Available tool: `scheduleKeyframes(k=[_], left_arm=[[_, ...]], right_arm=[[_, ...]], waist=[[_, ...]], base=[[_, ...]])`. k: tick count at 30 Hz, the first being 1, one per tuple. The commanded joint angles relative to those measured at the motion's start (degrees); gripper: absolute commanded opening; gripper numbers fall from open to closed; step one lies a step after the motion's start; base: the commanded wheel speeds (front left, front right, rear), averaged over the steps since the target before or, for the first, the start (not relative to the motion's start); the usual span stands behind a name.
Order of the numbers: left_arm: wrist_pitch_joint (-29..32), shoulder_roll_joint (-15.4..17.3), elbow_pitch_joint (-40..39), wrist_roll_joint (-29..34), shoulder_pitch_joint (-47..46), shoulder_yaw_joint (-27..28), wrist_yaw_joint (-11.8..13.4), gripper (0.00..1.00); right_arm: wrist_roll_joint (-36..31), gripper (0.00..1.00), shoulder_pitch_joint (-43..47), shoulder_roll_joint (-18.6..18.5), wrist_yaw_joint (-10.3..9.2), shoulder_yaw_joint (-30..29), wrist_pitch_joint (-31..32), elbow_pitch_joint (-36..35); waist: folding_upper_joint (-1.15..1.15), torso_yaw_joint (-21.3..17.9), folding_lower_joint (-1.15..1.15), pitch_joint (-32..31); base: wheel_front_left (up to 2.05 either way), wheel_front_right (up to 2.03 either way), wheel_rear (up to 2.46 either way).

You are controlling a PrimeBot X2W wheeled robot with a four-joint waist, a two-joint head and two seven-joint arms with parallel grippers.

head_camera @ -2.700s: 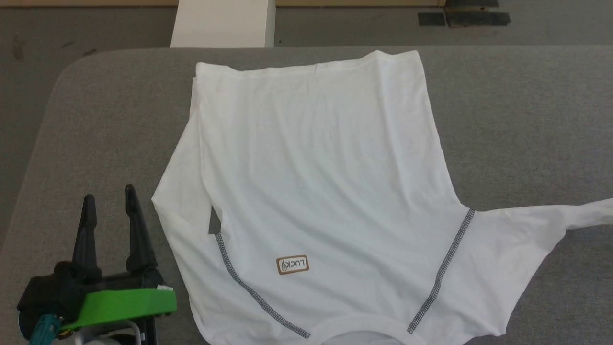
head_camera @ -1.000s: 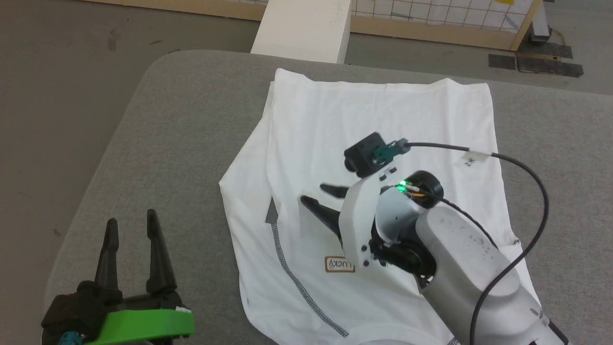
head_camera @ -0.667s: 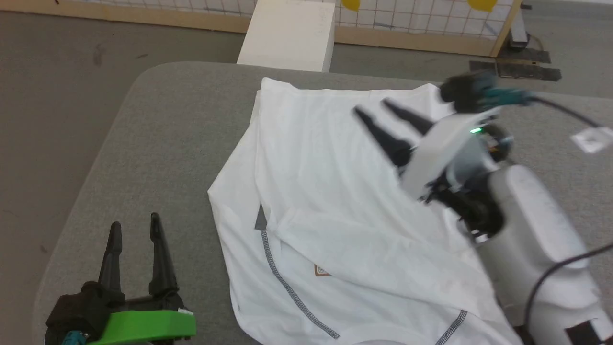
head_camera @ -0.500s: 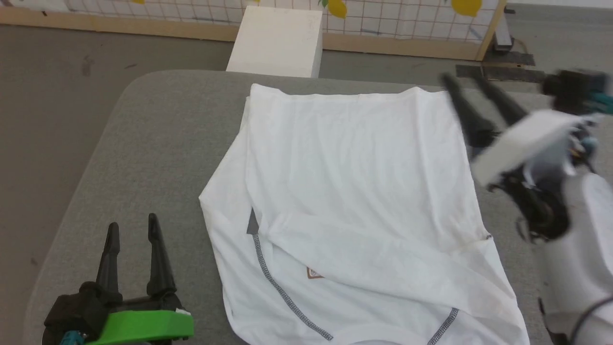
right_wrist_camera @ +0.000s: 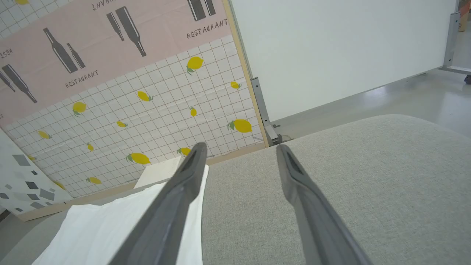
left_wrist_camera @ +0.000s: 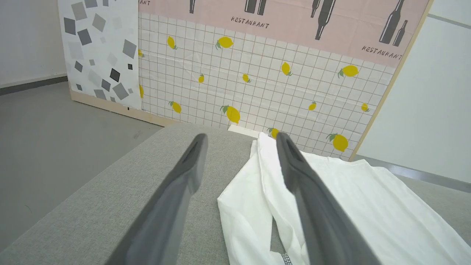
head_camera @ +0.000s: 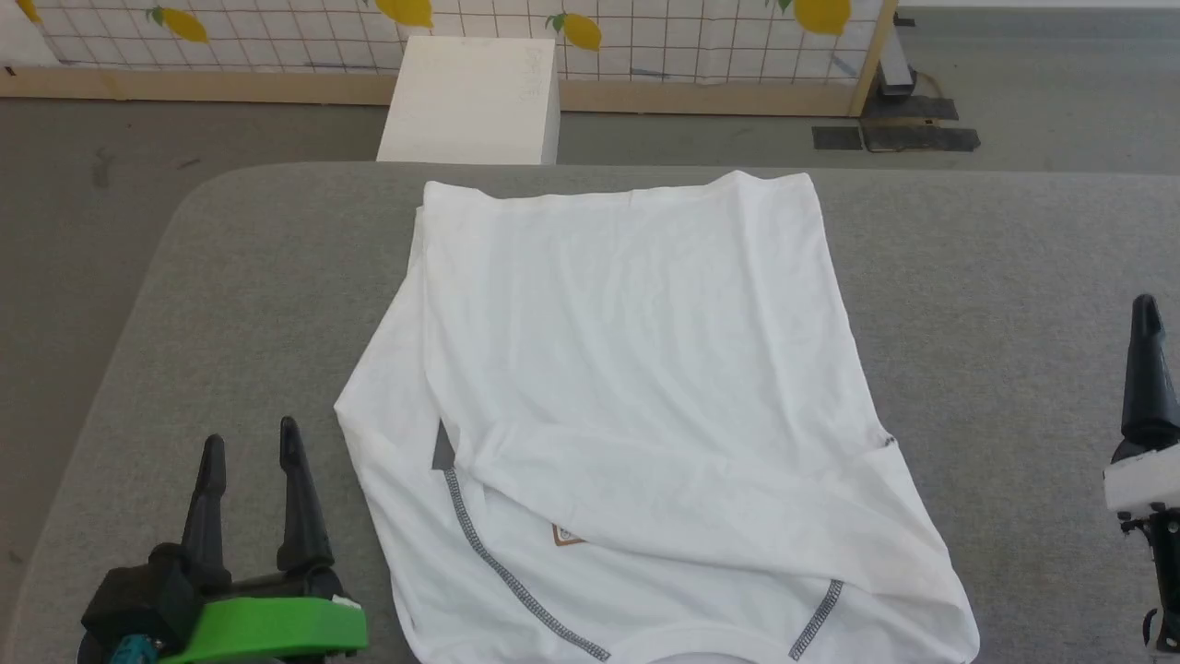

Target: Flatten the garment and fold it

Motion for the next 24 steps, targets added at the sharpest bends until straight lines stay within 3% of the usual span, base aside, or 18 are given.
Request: scheduleKeyframes(k=[1, 6, 10, 16, 24], left_arm=[[0.22, 0.51, 0.24, -1.02, -0.70, 0.22, -0.05, 1.00], [3.14, 1.89, 3.01, -2.45, -5.60, -0.27, -1.53, 1.00], [8.73, 4.68, 8.67, -3.83, -14.97, -1.22, -3.97, 1.00], [22.41, 9.38, 20.53, -6.51, -32.25, -2.42, -6.48, 1.00], [43.62, 15.17, 31.54, -8.21, -50.74, -4.61, -7.10, 1.00]], right_arm=[[-0.34, 1.00, 0.80, 0.38, -0.08, -0.12, -0.30, -0.75], [-0.12, 1.00, 1.10, 0.59, -0.08, -0.56, -0.69, -1.70], [0.25, 1.00, 0.06, 0.61, -0.08, -0.72, -0.68, -2.31], [-0.05, 1.00, -2.93, 0.62, -0.08, -0.62, 0.32, -4.54], [0.37, 1.00, -6.17, 0.63, -0.08, -0.18, 0.71, -6.36]], waist=[[0.00, -0.62, 0.00, 0.53], [0.00, -0.95, 0.00, 2.45], [0.00, -0.62, 0.00, 5.42], [0.00, -0.97, 0.00, 12.21], [0.00, -3.03, 0.00, 21.48]], base=[[0.00, 0.00, 0.00], [0.00, 0.00, 0.00], [0.00, 0.00, 0.00], [0.00, 0.00, 0.00], [0.00, 0.00, 0.00]])
